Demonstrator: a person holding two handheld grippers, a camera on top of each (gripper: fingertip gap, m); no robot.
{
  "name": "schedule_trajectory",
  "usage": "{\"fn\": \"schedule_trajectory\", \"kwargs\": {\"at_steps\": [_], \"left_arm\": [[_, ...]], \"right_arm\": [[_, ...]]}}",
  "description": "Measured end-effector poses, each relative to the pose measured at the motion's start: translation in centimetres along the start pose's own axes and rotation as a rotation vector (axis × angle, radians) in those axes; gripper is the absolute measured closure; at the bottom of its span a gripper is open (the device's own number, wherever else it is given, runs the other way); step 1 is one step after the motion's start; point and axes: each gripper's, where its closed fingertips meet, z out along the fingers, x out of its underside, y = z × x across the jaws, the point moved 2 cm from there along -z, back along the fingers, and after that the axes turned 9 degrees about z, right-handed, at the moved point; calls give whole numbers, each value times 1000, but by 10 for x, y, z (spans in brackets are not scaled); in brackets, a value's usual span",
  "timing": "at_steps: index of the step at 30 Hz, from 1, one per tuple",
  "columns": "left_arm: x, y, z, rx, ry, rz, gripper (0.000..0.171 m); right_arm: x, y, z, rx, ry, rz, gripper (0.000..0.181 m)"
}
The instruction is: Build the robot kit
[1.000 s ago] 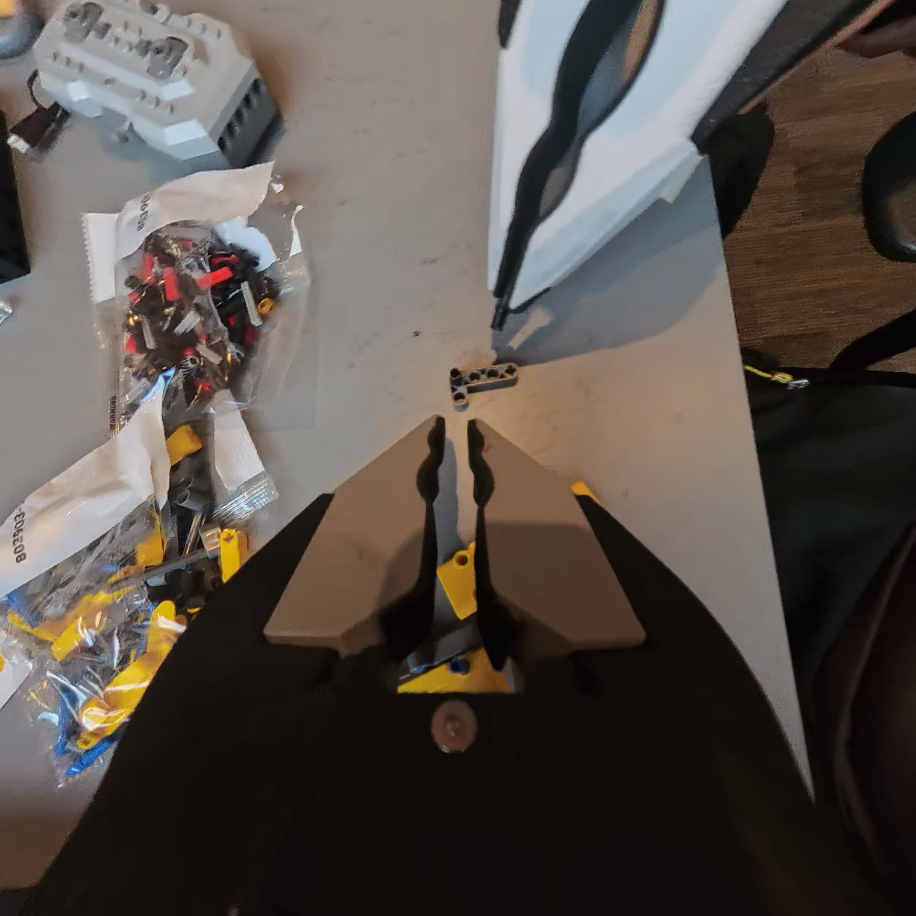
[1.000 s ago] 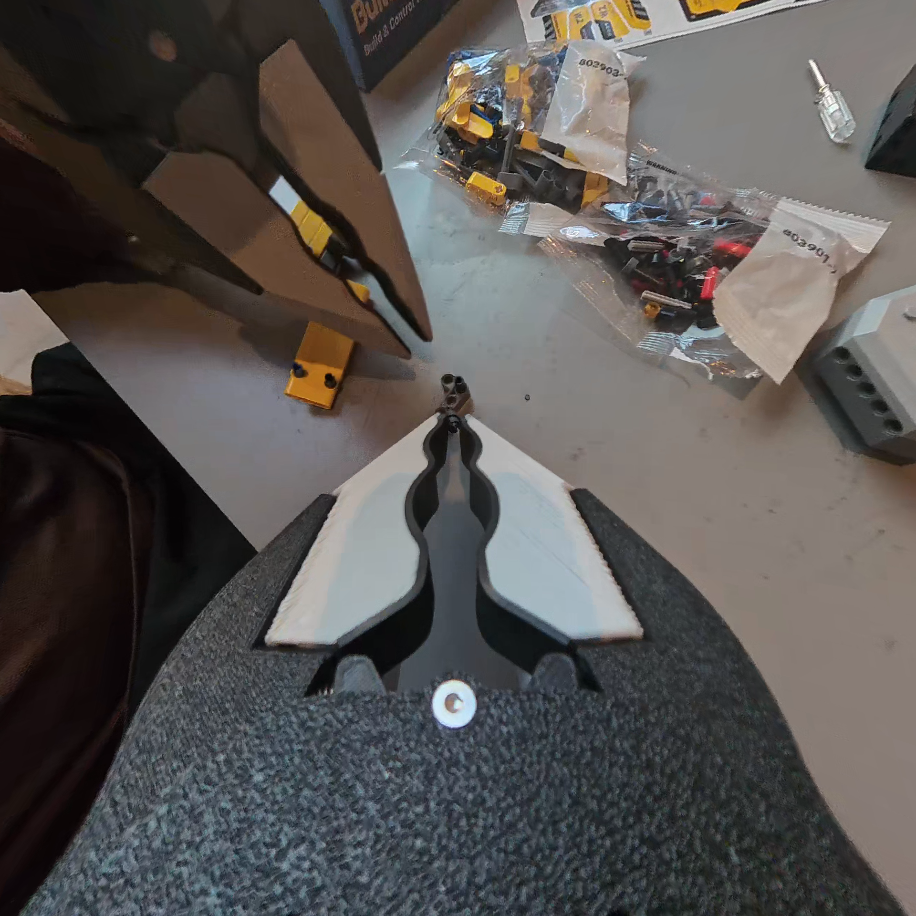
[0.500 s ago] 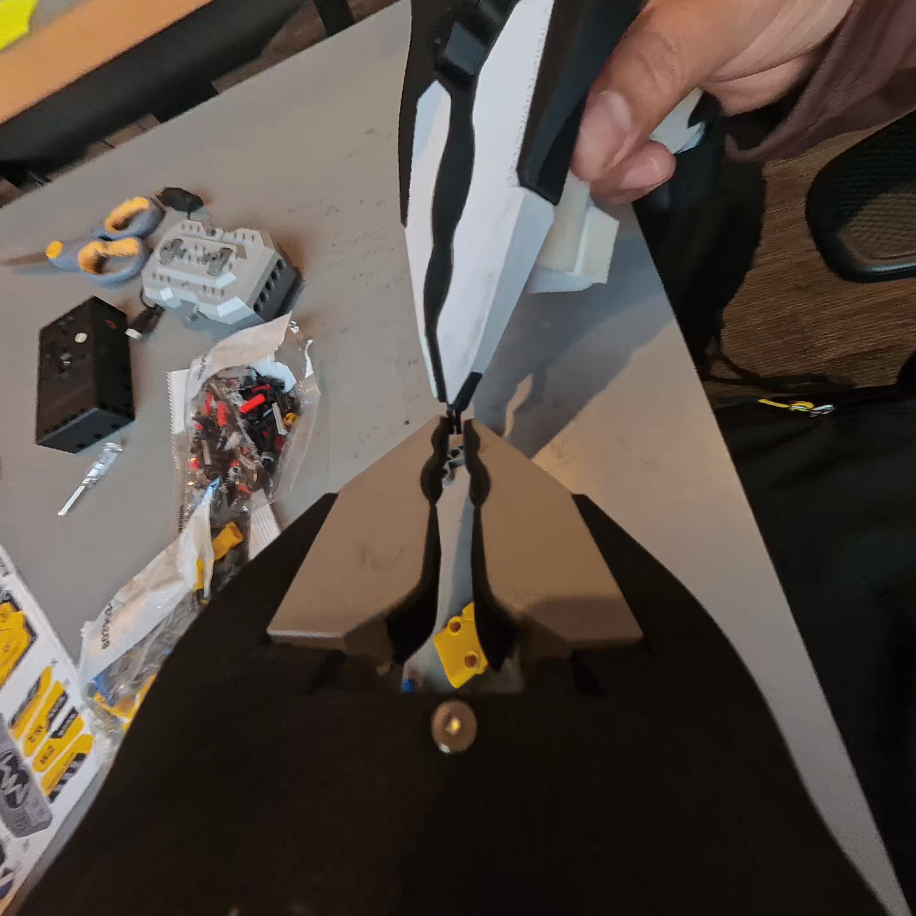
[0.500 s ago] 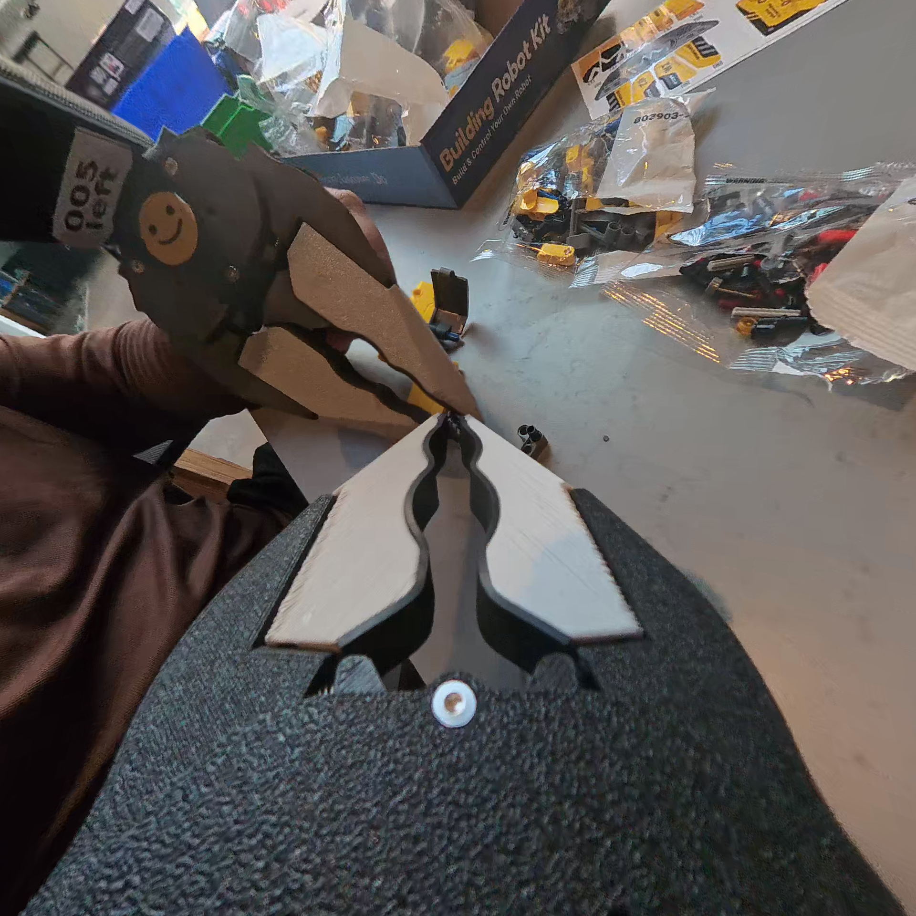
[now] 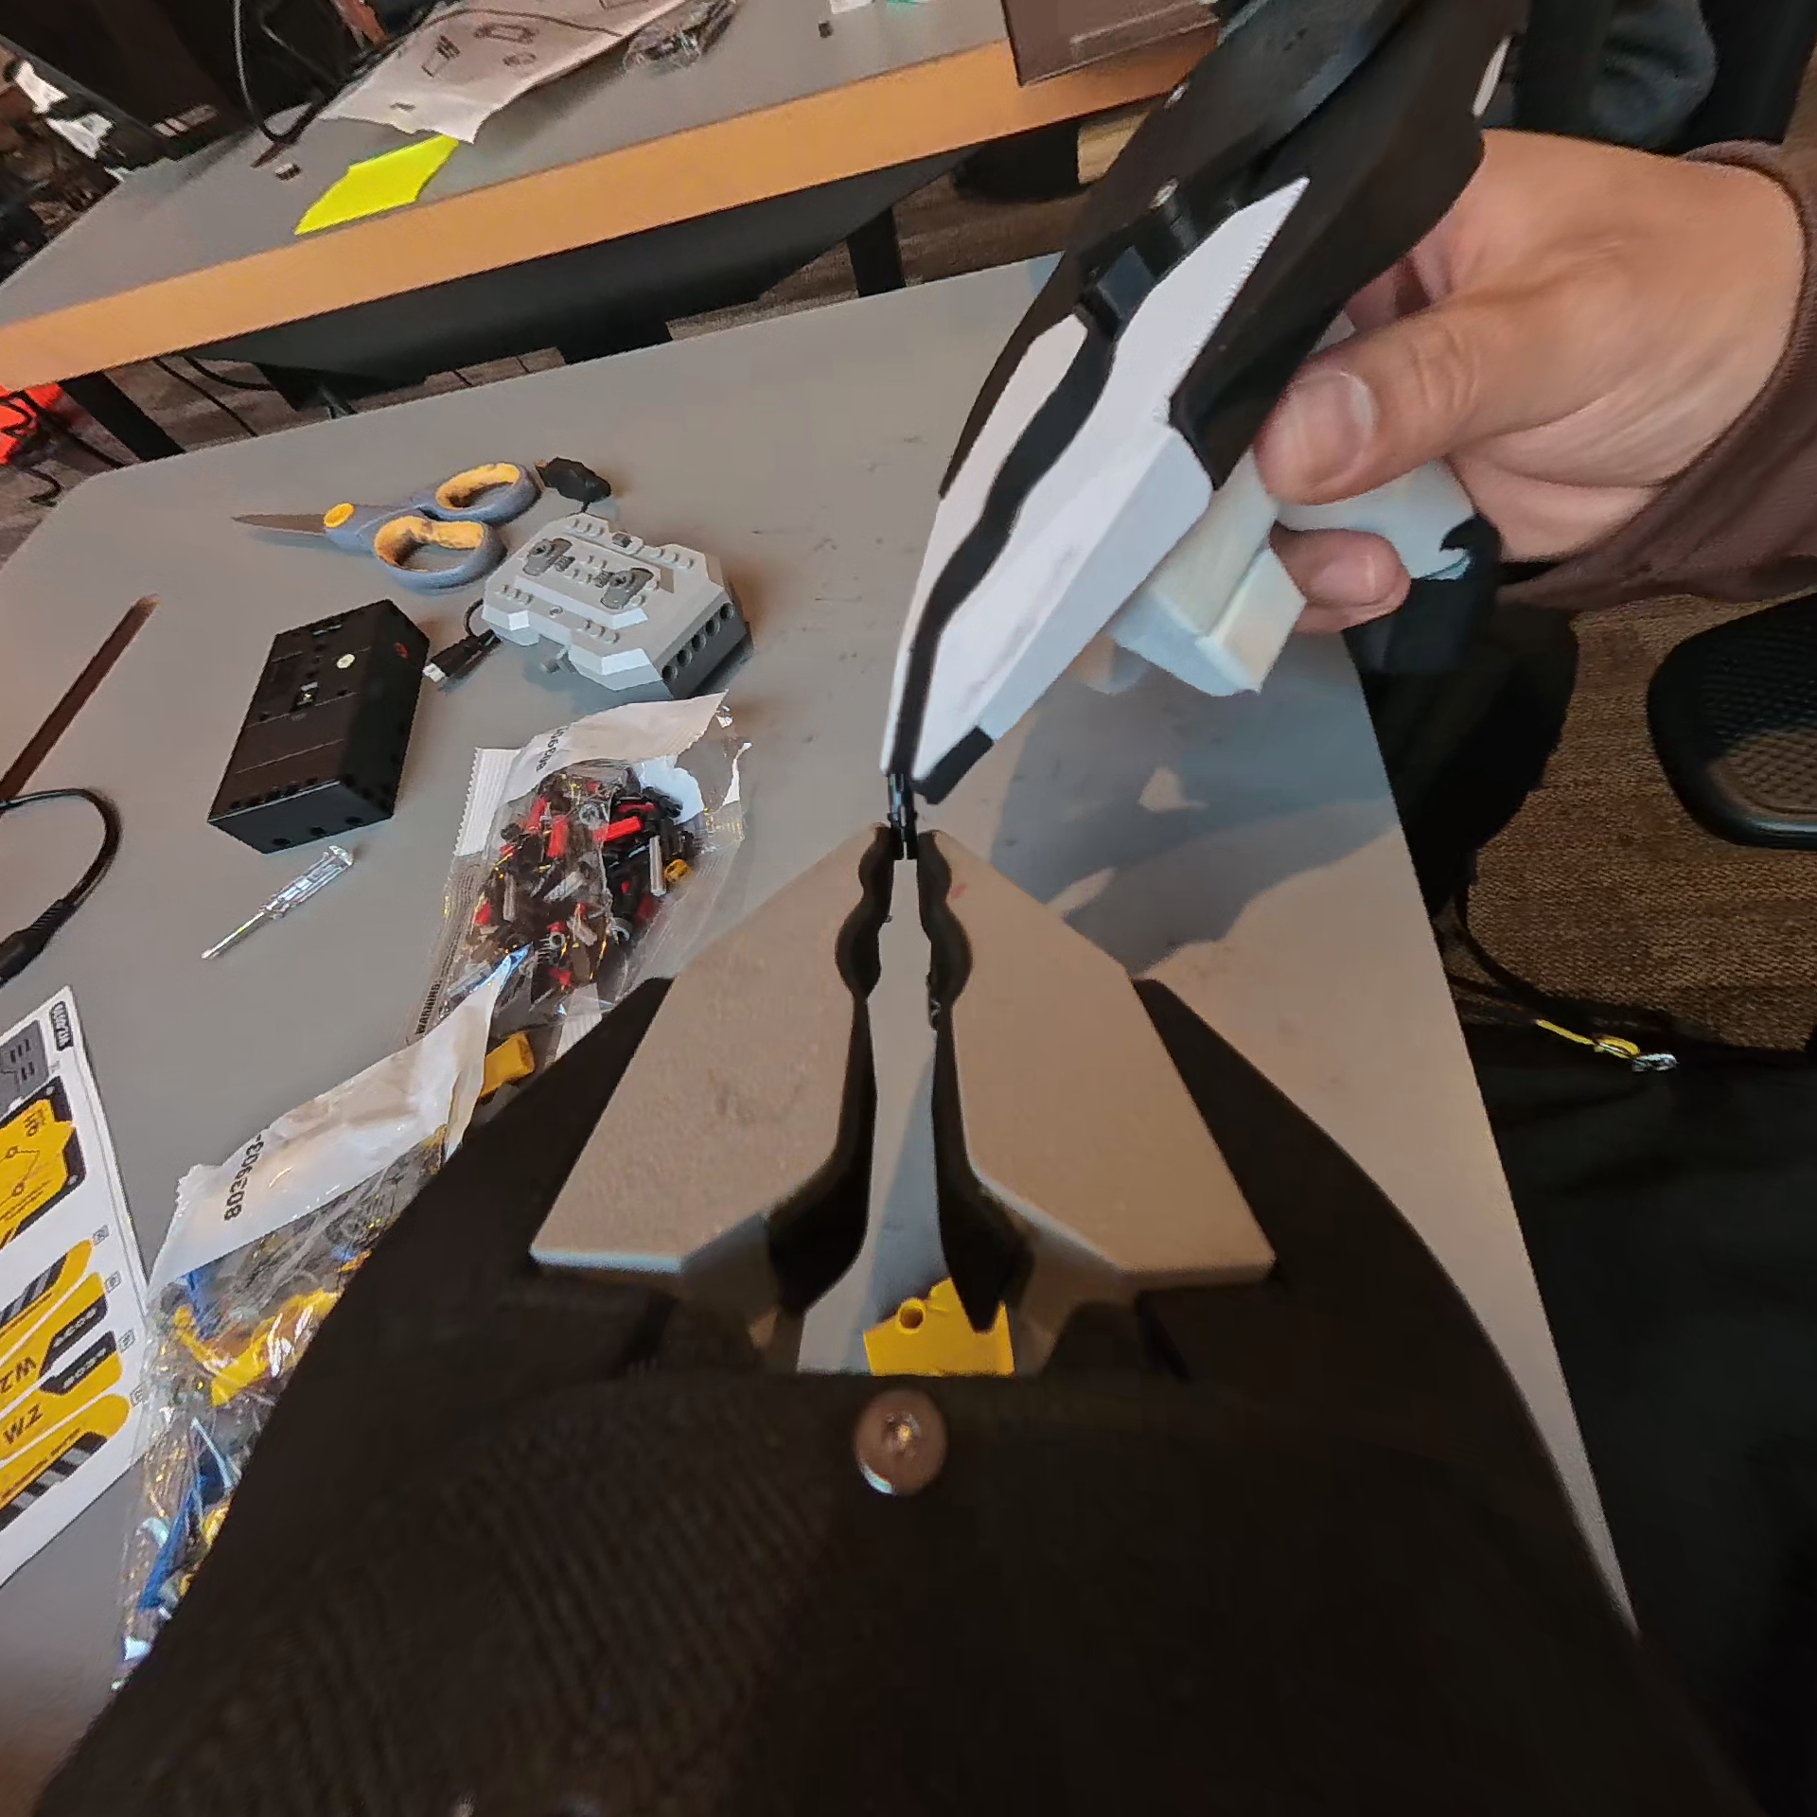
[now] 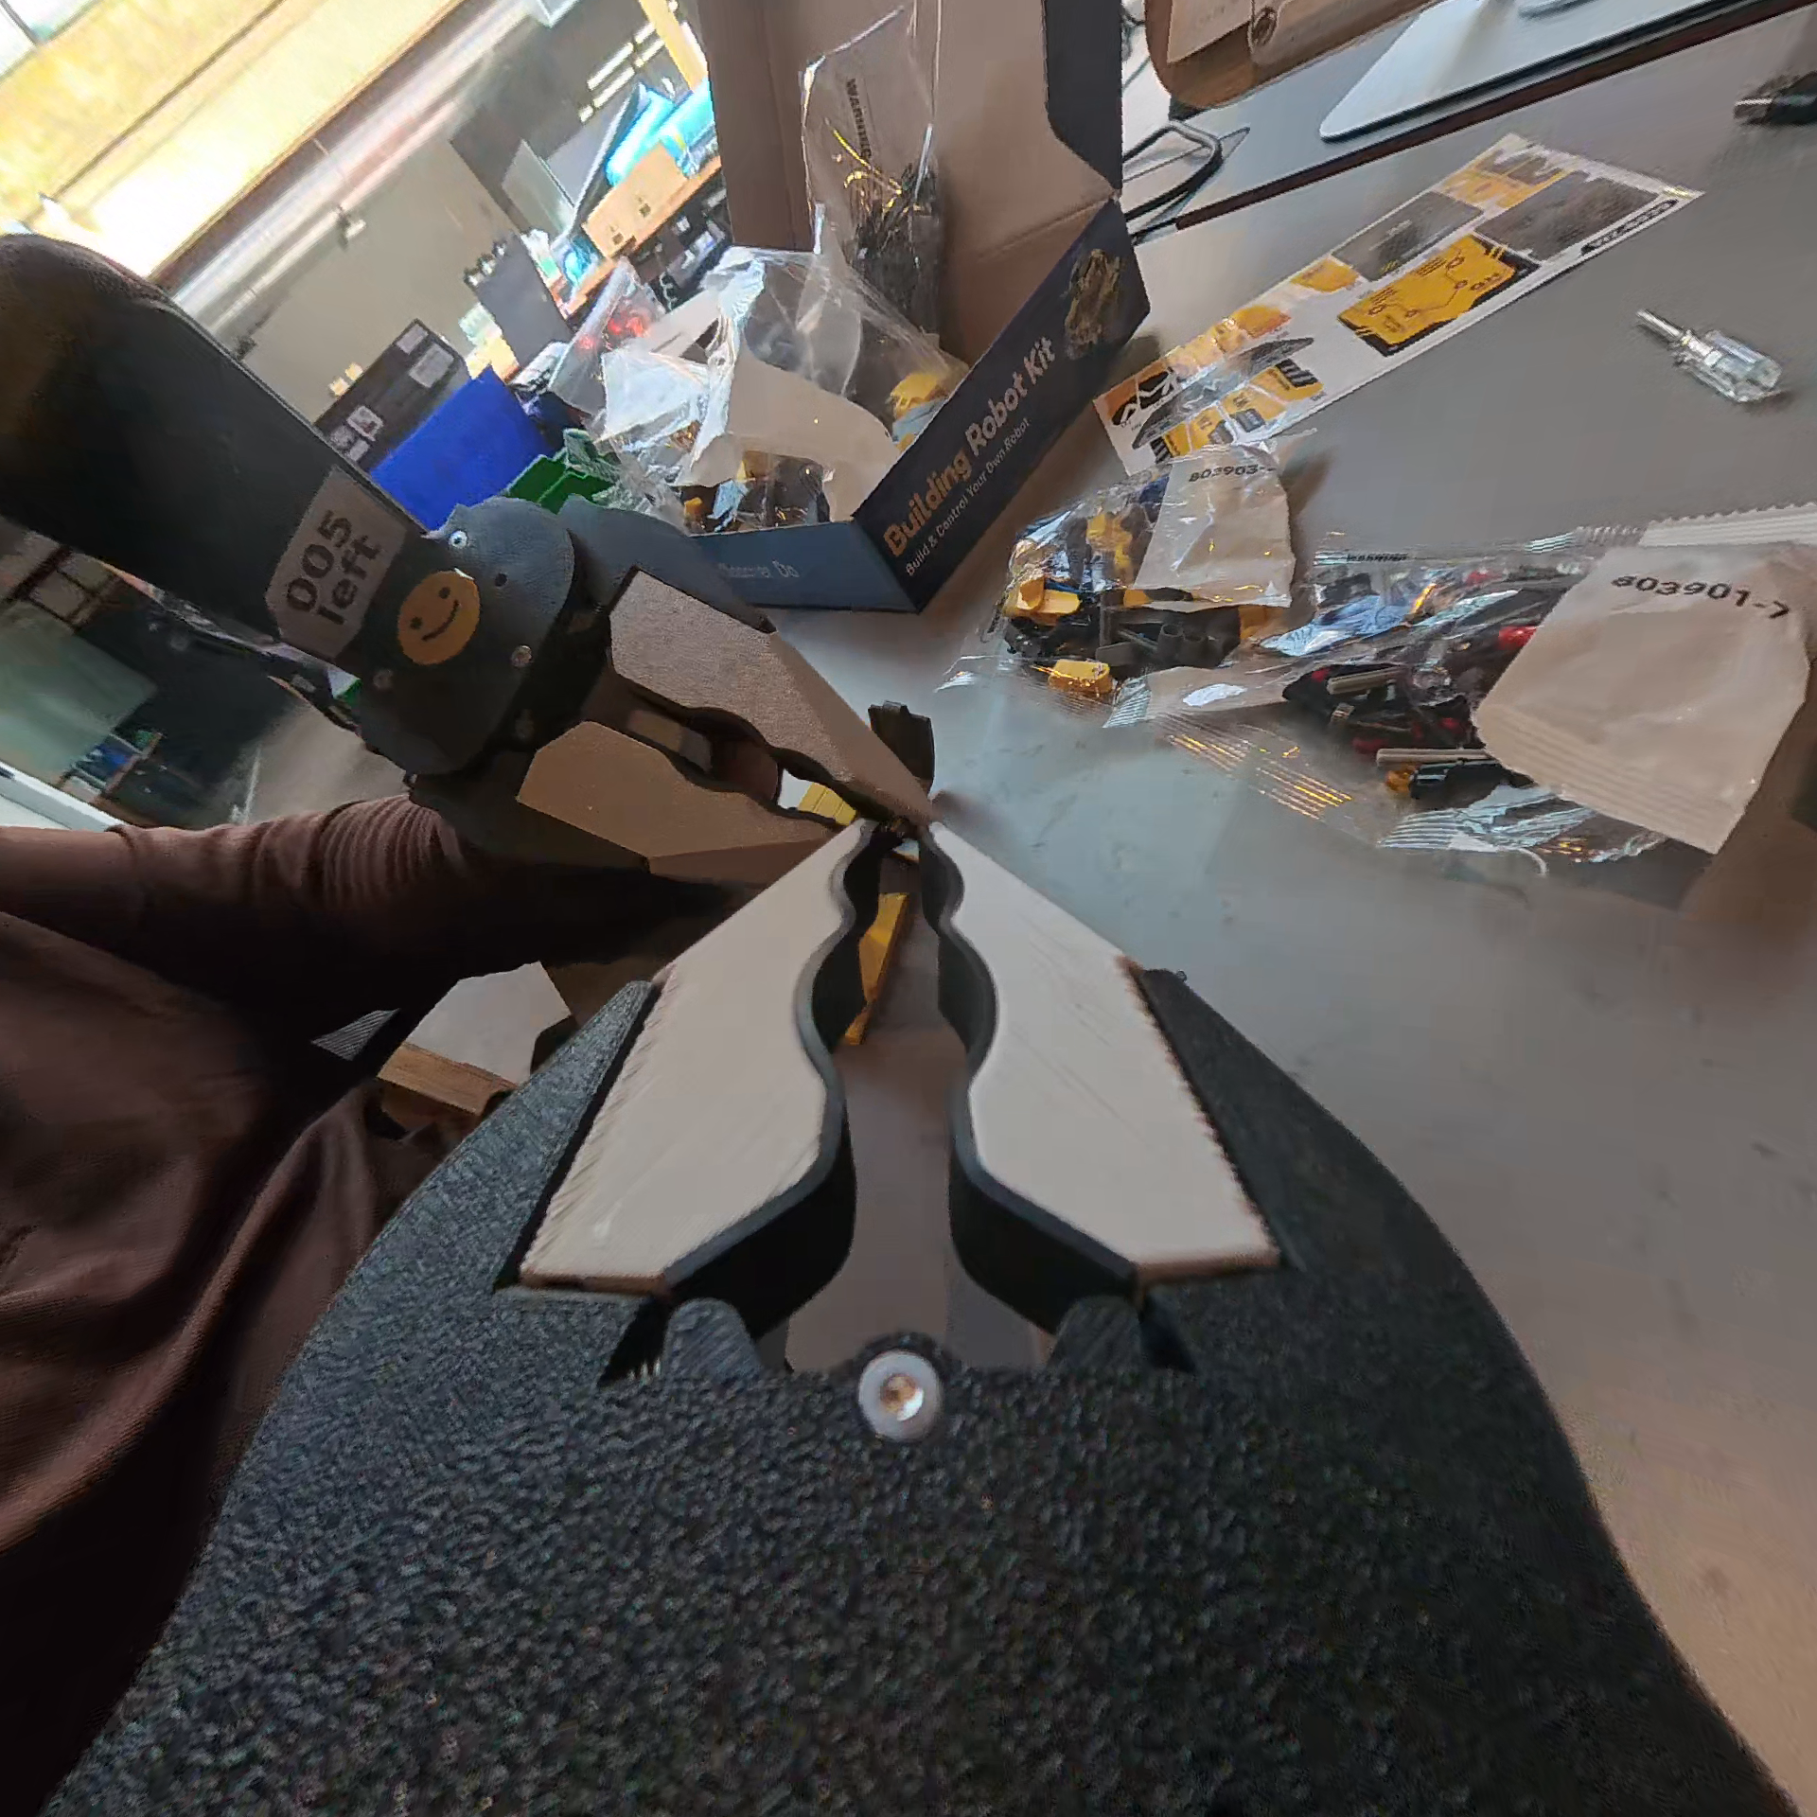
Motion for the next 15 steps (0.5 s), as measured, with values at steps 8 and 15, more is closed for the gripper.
{"fn": "schedule_trajectory", "kwargs": {"at_steps": [8,15], "left_arm": [[0,-4,2,7,5,7,170],[20,-9,7,93,135,-12,164]], "right_arm": [[1,2,2,5,6,-19,177],[7,-8,7,122,56,-104,177]]}}
